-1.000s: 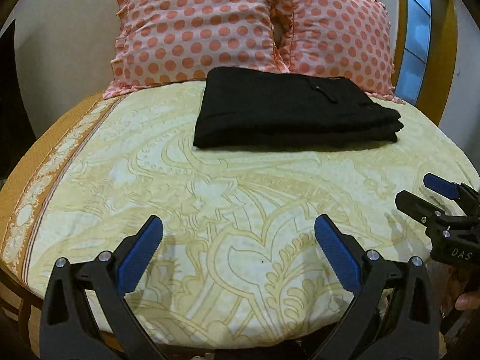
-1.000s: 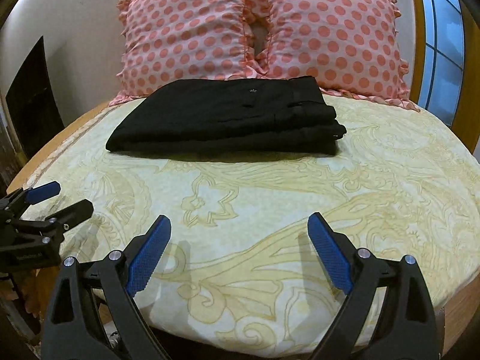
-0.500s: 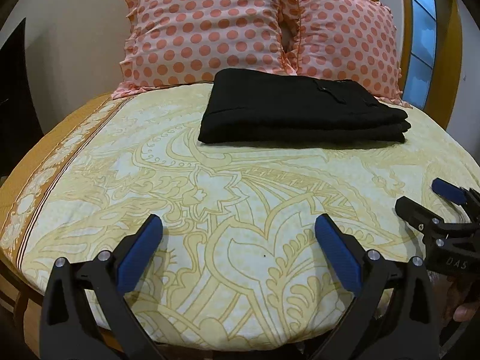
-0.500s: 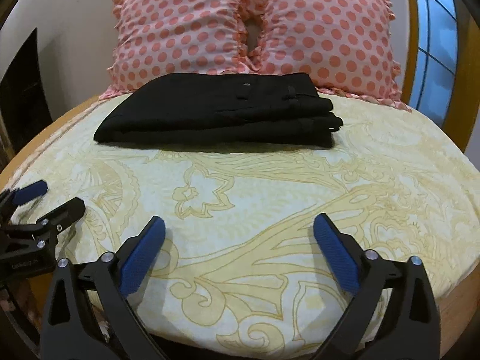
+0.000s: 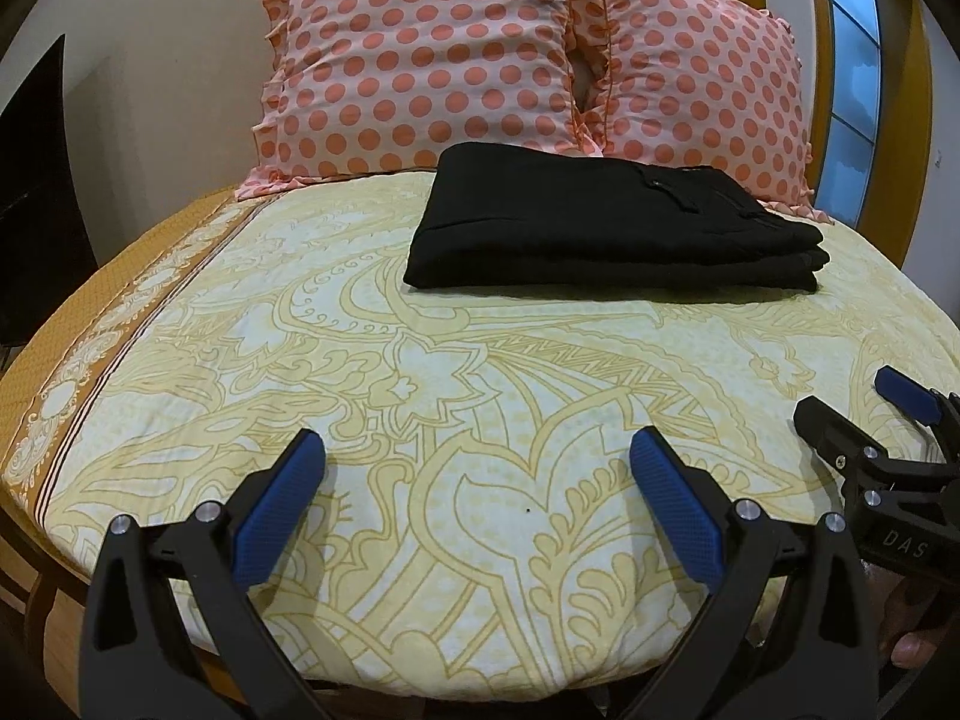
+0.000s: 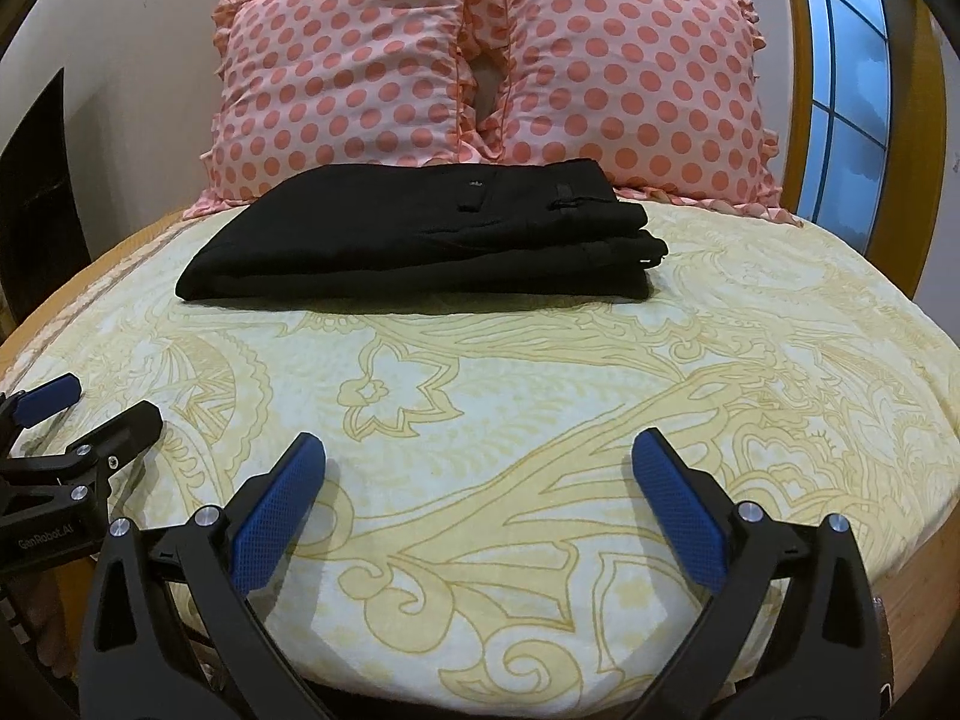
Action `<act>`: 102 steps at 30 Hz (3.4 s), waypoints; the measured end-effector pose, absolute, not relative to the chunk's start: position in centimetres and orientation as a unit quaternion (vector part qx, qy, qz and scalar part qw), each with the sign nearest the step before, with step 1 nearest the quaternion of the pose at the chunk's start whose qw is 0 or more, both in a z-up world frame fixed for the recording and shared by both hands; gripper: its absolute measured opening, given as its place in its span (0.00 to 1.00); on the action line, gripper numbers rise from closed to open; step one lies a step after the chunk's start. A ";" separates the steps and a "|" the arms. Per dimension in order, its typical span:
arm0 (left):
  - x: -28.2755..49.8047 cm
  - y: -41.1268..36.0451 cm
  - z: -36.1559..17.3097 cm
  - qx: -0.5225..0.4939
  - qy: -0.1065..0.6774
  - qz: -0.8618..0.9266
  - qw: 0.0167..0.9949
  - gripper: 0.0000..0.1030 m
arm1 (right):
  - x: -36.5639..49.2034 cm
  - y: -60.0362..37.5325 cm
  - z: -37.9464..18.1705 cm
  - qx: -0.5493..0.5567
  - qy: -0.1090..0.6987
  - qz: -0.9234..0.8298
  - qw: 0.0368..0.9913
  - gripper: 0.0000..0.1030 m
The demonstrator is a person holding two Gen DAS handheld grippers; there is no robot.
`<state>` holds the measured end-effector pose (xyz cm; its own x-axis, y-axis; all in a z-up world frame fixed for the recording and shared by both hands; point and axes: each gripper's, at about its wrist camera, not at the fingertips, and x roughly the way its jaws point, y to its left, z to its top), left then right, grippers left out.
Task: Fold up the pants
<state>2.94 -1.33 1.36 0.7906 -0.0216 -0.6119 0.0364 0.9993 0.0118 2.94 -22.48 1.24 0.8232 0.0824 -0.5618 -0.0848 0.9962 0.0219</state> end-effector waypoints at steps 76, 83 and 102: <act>3.0 -1.3 1.3 0.006 0.318 -0.006 0.948 0.98 | 2.4 -22.2 0.8 -0.002 0.281 0.042 0.959 0.99; 3.0 -1.3 1.3 0.006 0.318 -0.006 0.948 0.98 | 2.4 -22.2 0.8 -0.001 0.280 0.041 0.959 0.99; 3.3 -1.3 1.3 0.006 0.329 -0.005 0.944 0.98 | 2.3 -22.3 0.8 -0.001 0.281 0.041 0.959 0.99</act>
<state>3.26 -1.27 1.32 0.7839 -0.0055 -0.6209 0.0137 0.9999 0.0085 2.32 -22.27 0.75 0.8388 0.0782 -0.5389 -0.0795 0.9966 0.0208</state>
